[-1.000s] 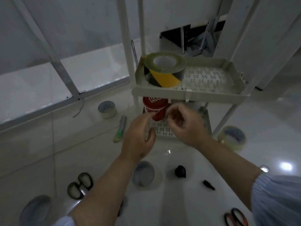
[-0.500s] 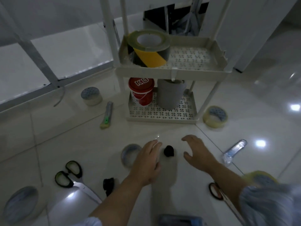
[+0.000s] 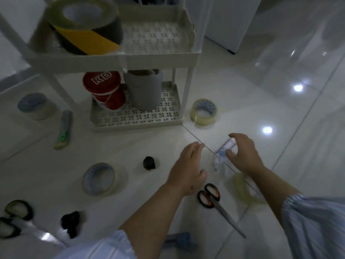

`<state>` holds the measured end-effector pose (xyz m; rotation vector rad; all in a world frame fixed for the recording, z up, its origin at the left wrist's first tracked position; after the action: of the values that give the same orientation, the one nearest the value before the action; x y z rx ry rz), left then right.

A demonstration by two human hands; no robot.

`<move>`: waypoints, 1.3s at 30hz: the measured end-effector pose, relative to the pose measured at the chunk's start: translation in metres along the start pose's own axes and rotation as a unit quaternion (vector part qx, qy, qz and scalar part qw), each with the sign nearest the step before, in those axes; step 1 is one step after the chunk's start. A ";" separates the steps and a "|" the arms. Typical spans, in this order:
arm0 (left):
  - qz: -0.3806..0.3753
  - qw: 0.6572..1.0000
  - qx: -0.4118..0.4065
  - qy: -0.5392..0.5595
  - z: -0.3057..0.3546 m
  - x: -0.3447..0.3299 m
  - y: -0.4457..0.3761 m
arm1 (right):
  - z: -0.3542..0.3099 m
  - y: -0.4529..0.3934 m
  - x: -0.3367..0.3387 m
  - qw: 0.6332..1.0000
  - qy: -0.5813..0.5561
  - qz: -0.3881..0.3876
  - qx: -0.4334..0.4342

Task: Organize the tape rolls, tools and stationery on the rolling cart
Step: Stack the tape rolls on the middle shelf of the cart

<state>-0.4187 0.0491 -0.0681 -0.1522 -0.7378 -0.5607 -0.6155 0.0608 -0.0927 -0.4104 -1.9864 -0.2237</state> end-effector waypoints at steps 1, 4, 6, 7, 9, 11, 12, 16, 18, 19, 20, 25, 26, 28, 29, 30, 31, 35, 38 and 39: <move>-0.021 1.000 -0.012 0.015 0.008 -0.016 0.002 | 0.013 0.005 0.004 1.000 0.009 -0.002 -0.011; -0.079 0.996 -0.023 0.041 0.024 -0.062 0.008 | 0.051 0.028 0.016 0.998 0.043 -0.004 -0.049; -0.124 0.991 -0.005 0.054 0.032 -0.086 0.012 | 0.073 0.047 0.022 0.994 0.040 -0.007 -0.097; -0.141 0.988 0.012 0.063 0.036 -0.094 0.014 | 0.082 0.056 0.024 0.991 0.029 -0.014 -0.128; -0.154 0.981 0.050 0.104 0.041 -0.108 0.018 | 0.094 0.073 0.025 0.985 0.015 -0.037 -0.169; -0.155 0.973 0.102 0.139 0.044 -0.118 0.021 | 0.096 0.083 0.022 0.983 0.029 -0.048 -0.172; -0.152 0.966 0.130 0.161 0.046 -0.120 0.022 | 0.094 0.085 0.022 0.984 0.042 -0.047 -0.169; -0.134 0.937 0.206 0.250 0.051 -0.113 0.023 | 0.078 0.080 0.027 0.991 0.045 -0.015 -0.125; -0.121 0.936 0.206 0.260 0.050 -0.099 0.022 | 0.064 0.071 0.034 0.994 0.023 0.020 -0.103; -0.112 0.936 0.204 0.264 0.048 -0.090 0.021 | 0.055 0.066 0.038 0.995 0.009 0.041 -0.090; -0.098 0.936 0.202 0.272 0.046 -0.080 0.019 | 0.044 0.061 0.041 0.995 -0.008 0.064 -0.078; 0.048 0.932 0.179 0.312 0.030 -0.016 0.010 | -0.032 0.043 0.047 0.973 -0.169 0.156 -0.020; 0.082 0.930 0.173 0.315 0.027 -0.001 0.010 | -0.048 0.042 0.047 0.967 -0.190 0.169 0.004; 0.142 0.921 0.164 0.324 0.020 0.031 0.012 | -0.082 0.041 0.048 0.954 -0.224 0.183 0.073; 0.167 0.918 0.157 0.325 0.018 0.046 0.013 | -0.099 0.041 0.050 0.947 -0.245 0.183 0.102; 0.186 0.916 0.149 0.321 0.016 0.061 0.015 | -0.117 0.040 0.053 0.939 -0.263 0.179 0.127; 0.200 0.917 0.137 0.316 0.015 0.076 0.016 | -0.133 0.039 0.056 0.933 -0.272 0.177 0.154; 0.247 0.914 0.066 0.314 0.020 0.135 0.015 | -0.190 0.026 0.076 0.921 -0.263 0.180 0.224; 0.277 0.929 0.045 0.241 0.029 0.181 0.007 | -0.228 0.011 0.095 0.906 -0.296 0.190 0.235; 0.283 0.935 0.043 0.209 0.031 0.195 0.003 | -0.239 0.005 0.101 0.900 -0.304 0.200 0.241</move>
<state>-0.3188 -0.0222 0.0863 -0.1493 -0.2741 0.0001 -0.4535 0.0048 0.1020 -0.5971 -2.3978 0.7313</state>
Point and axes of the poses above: each hand's wrist, its own y-axis away from the middle knuckle, its own x-axis out of the back of the hand, z = x × y, the point moved 2 cm from there along -y, towards the middle knuckle, and after that the axes turned 9 degrees about z, right-handed, at the moved point
